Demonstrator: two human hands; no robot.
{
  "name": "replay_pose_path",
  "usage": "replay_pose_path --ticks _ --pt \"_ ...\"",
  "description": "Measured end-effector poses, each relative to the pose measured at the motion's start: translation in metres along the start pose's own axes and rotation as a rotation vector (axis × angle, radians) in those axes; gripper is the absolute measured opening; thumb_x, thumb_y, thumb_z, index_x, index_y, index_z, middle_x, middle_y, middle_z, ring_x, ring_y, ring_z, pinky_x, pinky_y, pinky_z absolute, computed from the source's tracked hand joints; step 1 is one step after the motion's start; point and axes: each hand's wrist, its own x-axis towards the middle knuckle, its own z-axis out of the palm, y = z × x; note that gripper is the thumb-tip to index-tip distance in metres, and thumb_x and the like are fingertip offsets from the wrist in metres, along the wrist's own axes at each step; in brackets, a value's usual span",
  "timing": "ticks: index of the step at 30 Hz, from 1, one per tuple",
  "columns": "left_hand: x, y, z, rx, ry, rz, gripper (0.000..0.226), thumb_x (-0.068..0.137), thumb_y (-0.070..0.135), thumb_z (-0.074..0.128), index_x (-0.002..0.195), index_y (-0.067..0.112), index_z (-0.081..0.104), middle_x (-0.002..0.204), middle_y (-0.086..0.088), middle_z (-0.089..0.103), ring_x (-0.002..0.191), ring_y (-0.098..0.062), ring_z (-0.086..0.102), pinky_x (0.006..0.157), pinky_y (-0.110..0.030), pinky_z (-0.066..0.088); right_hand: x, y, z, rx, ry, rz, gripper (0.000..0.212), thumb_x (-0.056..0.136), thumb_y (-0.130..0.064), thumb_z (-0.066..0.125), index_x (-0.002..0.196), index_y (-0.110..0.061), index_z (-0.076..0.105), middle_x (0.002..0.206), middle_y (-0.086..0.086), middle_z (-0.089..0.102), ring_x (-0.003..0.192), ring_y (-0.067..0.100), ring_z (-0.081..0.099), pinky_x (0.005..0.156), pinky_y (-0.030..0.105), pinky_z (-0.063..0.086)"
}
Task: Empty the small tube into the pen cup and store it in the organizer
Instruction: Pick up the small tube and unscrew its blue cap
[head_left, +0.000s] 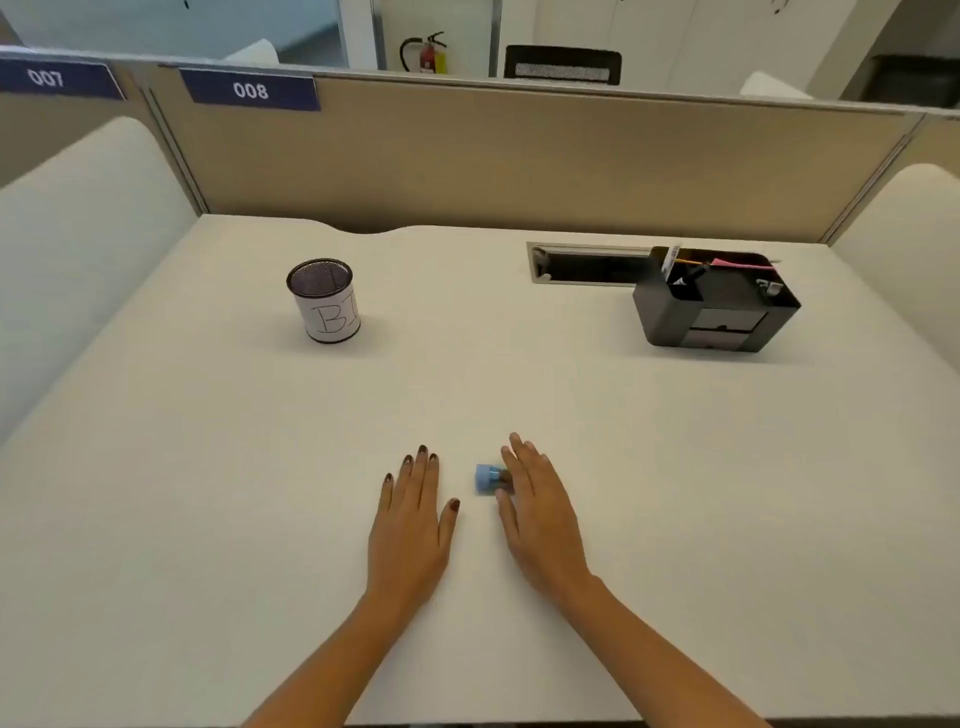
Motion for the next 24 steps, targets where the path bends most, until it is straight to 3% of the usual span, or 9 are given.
replay_pose_path --ticks 5,10,14,16,18,20,21,22,24 --pt "-0.007 -0.001 -0.001 0.070 0.033 0.014 0.059 0.100 0.036 0.031 0.152 0.016 0.011 0.161 0.001 0.012 0.148 -0.015 0.011 0.120 -0.032 0.002 0.000 -0.002 -0.003 0.009 0.024 0.086 0.039 0.099 -0.009 0.054 0.138 -0.007 0.054 0.153 0.009 0.046 0.139 0.027 0.046 0.118 0.038 0.033" --pt "-0.007 0.005 -0.006 0.041 -0.011 -0.020 0.057 0.101 0.035 0.028 0.152 0.017 0.009 0.161 0.001 0.010 0.148 -0.014 0.006 0.119 -0.031 -0.003 0.001 -0.002 -0.005 0.091 0.025 0.172 0.033 0.099 -0.013 0.056 0.132 -0.008 0.057 0.145 0.005 0.054 0.132 0.021 0.049 0.109 0.028 0.037" --pt "0.001 0.027 -0.023 -0.422 -0.035 -0.240 0.051 0.102 0.035 0.027 0.151 0.022 0.017 0.159 0.003 0.022 0.147 -0.014 0.014 0.117 -0.028 0.004 0.001 -0.010 -0.012 0.281 0.059 0.247 0.024 0.098 -0.011 0.059 0.121 -0.011 0.060 0.116 0.001 0.065 0.104 0.017 0.060 0.088 0.019 0.043" --pt "0.009 0.041 -0.036 -0.734 -0.059 -0.409 0.045 0.103 0.038 0.028 0.146 0.027 0.032 0.153 0.005 0.037 0.142 -0.016 0.030 0.112 -0.026 0.018 0.001 -0.020 -0.017 0.424 0.052 0.291 0.019 0.096 -0.011 0.062 0.114 -0.015 0.062 0.101 -0.005 0.066 0.086 0.013 0.061 0.076 0.015 0.046" --pt "0.014 0.053 -0.048 -1.051 -0.113 -0.525 0.039 0.103 0.039 0.027 0.131 0.027 0.052 0.140 0.004 0.053 0.130 -0.018 0.048 0.110 -0.032 0.032 0.000 -0.032 -0.020 0.549 0.013 0.350 0.017 0.095 -0.017 0.064 0.112 -0.020 0.062 0.093 -0.008 0.067 0.073 0.010 0.062 0.067 0.019 0.051" --pt "0.018 0.061 -0.056 -1.278 -0.169 -0.583 0.041 0.103 0.037 0.028 0.116 0.021 0.063 0.127 0.001 0.065 0.112 -0.020 0.064 0.098 -0.035 0.049 -0.001 -0.043 -0.021 0.660 -0.018 0.403 0.014 0.096 -0.024 0.063 0.110 -0.021 0.063 0.082 -0.006 0.068 0.059 0.004 0.060 0.057 0.019 0.051" --pt "0.020 0.065 -0.059 -1.342 -0.178 -0.593 0.044 0.103 0.038 0.027 0.114 0.018 0.065 0.121 0.000 0.069 0.103 -0.020 0.068 0.084 -0.034 0.055 -0.001 -0.049 -0.022 0.722 -0.028 0.432 0.013 0.097 -0.026 0.061 0.109 -0.021 0.063 0.077 -0.005 0.068 0.053 0.003 0.058 0.053 0.017 0.050" --pt "0.020 0.068 -0.062 -1.392 -0.183 -0.599 0.046 0.103 0.040 0.027 0.113 0.016 0.065 0.117 -0.001 0.071 0.093 -0.020 0.071 0.067 -0.032 0.057 -0.001 -0.055 -0.023 0.787 -0.038 0.463 0.014 0.098 -0.027 0.059 0.109 -0.021 0.063 0.074 -0.004 0.068 0.051 0.004 0.058 0.052 0.017 0.049" --pt "0.021 0.075 -0.068 -1.463 -0.187 -0.615 0.048 0.102 0.042 0.028 0.111 0.014 0.065 0.113 -0.003 0.072 0.072 -0.020 0.069 0.041 -0.027 0.047 0.001 -0.064 -0.025 0.909 -0.062 0.508 0.016 0.100 -0.028 0.055 0.111 -0.019 0.063 0.075 -0.002 0.069 0.056 0.009 0.061 0.053 0.024 0.052"
